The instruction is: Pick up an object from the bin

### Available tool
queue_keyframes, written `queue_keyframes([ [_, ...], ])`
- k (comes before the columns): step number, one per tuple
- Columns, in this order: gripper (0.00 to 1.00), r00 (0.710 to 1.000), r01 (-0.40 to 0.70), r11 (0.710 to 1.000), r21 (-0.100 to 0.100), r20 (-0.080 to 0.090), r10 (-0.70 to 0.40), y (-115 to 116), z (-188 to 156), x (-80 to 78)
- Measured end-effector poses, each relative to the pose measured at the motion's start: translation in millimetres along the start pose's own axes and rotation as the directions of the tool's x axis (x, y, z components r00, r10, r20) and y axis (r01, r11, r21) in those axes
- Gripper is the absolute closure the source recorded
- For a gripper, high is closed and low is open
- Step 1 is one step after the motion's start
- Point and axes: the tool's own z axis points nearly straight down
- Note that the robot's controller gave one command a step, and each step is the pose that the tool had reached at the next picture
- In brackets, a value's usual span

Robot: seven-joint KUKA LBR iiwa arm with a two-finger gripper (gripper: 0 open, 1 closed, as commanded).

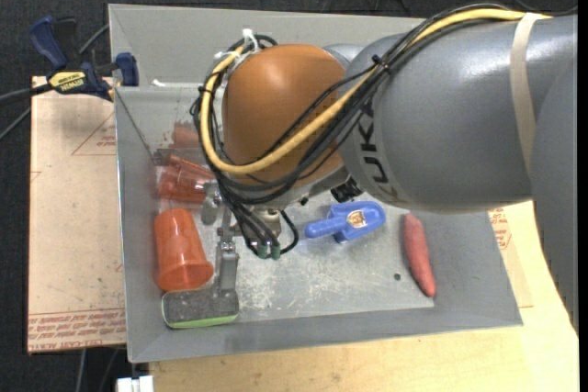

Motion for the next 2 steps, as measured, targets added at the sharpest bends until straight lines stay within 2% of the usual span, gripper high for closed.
queue_keyframes([
  [1, 0.00, 1.000, -0.006, 1.000, -0.002, 0.007, 0.006, -1.7, -4.7, -1.8],
  [2, 0.00, 0.991, 0.135, 0.991, -0.001, 0.005, -0.135, -10.0, 69.8, 2.7],
])
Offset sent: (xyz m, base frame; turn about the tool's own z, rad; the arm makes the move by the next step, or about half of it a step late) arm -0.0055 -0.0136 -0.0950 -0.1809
